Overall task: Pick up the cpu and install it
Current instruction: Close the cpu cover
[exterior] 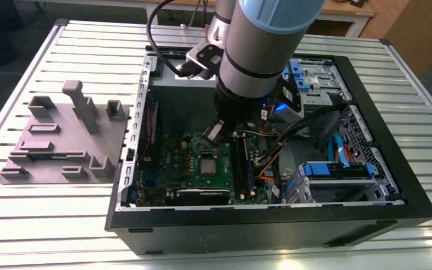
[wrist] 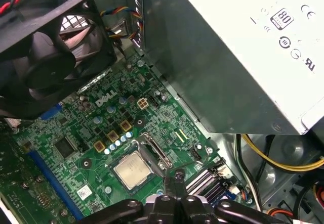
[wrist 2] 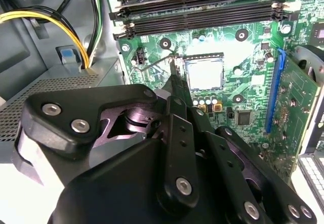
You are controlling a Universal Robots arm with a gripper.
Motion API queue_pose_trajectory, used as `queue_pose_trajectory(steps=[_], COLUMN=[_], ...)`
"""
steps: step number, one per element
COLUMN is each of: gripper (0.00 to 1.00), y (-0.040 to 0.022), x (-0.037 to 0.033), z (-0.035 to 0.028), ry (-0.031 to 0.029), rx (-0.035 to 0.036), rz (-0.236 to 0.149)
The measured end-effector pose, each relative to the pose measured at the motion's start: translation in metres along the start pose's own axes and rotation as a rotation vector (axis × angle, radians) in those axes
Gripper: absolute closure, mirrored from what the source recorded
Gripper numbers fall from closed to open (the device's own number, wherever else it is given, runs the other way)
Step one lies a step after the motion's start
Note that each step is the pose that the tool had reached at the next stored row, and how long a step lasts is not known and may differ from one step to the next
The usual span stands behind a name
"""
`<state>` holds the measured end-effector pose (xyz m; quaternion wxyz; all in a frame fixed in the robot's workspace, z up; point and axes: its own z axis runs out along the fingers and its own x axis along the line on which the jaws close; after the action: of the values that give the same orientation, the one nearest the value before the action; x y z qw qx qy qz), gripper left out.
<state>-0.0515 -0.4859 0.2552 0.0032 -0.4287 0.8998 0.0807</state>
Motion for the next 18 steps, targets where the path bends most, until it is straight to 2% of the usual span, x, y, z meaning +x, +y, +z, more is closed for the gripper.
queue_pose_trajectory(steps=[8, 14, 18], gripper=[0.9, 0.9, 0.9], y=[-0.0001, -0.0007, -0.0047], x=[0.0007, 0.0016, 0.0069], z=[-0.0042, -0.0046, -0.0056], ry=[-0.0006, -0.0007, -0.0007], rx=[-0.0007, -0.0009, -0.0009], rz=[0.0, 0.0, 0.0])
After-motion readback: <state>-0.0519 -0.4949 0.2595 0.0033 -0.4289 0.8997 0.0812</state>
